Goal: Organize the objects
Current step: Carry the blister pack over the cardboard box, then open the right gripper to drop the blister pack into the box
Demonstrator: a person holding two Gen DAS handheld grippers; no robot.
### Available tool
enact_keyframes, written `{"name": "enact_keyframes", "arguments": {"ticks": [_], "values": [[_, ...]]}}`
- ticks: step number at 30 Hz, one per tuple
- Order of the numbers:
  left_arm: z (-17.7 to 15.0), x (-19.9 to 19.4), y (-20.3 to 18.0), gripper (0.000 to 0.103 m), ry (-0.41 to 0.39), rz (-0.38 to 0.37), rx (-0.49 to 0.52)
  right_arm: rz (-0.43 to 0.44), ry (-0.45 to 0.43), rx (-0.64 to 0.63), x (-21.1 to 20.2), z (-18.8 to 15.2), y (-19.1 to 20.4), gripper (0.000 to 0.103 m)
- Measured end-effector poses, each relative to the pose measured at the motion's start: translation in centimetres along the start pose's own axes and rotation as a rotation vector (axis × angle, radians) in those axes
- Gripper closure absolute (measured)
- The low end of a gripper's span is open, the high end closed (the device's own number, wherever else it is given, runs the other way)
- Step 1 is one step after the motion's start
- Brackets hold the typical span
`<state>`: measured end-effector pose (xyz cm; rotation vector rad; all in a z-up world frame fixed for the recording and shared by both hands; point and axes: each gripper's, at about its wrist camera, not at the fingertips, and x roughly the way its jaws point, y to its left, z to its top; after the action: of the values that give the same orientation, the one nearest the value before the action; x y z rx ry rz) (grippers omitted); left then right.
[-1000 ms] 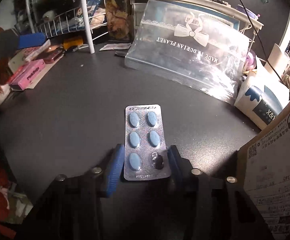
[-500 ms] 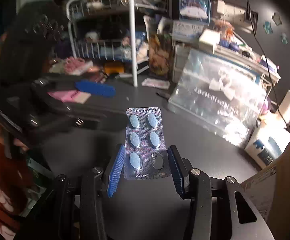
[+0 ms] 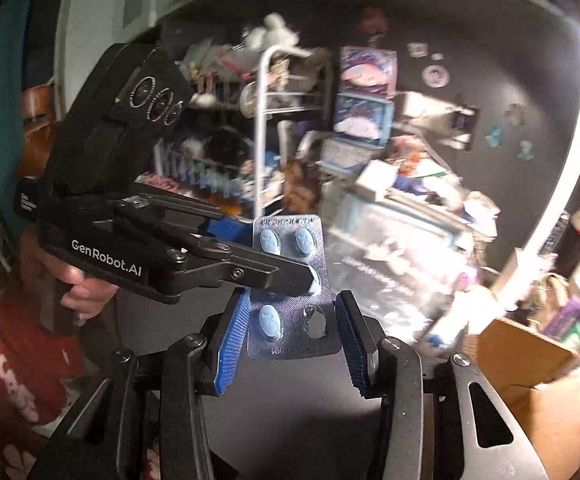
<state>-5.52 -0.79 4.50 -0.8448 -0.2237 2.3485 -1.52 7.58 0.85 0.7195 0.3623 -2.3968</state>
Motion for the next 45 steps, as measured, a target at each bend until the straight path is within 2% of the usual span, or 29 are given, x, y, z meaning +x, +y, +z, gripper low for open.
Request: {"name": "enact_keyframes", "arguments": {"ticks": [7, 12, 16, 22, 23, 24, 25, 26, 27, 29, 34, 40, 42, 45], "values": [[3.5, 5.2, -5.1, 0.075, 0.055, -0.04, 0.064, -0.07, -0.019, 0.064, -4.0, -1.5, -5.5, 0.063], [4.9, 9.0, -7.6, 0.077, 0.11, -0.056, 0.098, -0.081, -0.02, 0.135, -6.0, -3.1, -9.4, 0.063], [5.6, 11.6, -8.8, 0.08, 0.152, -0.06, 0.11, -0.092, -0.001, 0.171, -6.8, -4.4, -12.1, 0.063], [6.3, 14.3, -9.3, 0.079, 0.213, -0.061, 0.115, -0.08, 0.04, 0.219, -6.6, -5.9, -15.2, 0.063], [6.3, 14.5, -9.3, 0.076, 0.217, -0.056, 0.118, -0.079, 0.05, 0.221, -6.5, -6.0, -15.5, 0.062], [6.3, 14.7, -9.3, 0.065, 0.221, -0.04, 0.121, -0.079, 0.059, 0.221, -6.4, -6.1, -15.7, 0.062], [6.3, 14.8, -9.2, 0.045, 0.22, -0.022, 0.123, -0.086, 0.07, 0.221, -6.2, -6.1, -16.0, 0.062], [6.3, 14.8, -9.2, 0.037, 0.215, -0.004, 0.125, -0.098, 0.085, 0.222, -5.9, -6.2, -16.3, 0.059], [6.3, 14.8, -9.1, 0.031, 0.208, 0.009, 0.13, -0.103, 0.09, 0.222, -5.8, -6.3, -16.4, 0.053], [6.4, 14.6, -8.9, 0.03, 0.204, 0.013, 0.134, -0.116, 0.099, 0.22, -5.7, -6.4, -16.7, 0.047], [6.4, 13.6, -8.5, 0.019, 0.175, 0.032, 0.133, -0.127, 0.102, 0.228, -5.8, -6.4, -17.3, 0.047], [5.9, 11.5, -8.4, 0.015, 0.13, 0.062, 0.141, -0.139, 0.112, 0.225, -5.6, -6.2, -17.1, 0.047], [5.6, 10.5, -8.3, 0.012, 0.113, 0.08, 0.15, -0.139, 0.116, 0.227, -5.6, -6.0, -16.9, 0.038], [5.0, 8.8, -8.1, 0.006, 0.082, 0.105, 0.155, -0.148, 0.113, 0.223, -5.8, -5.7, -16.4, 0.033]]}}
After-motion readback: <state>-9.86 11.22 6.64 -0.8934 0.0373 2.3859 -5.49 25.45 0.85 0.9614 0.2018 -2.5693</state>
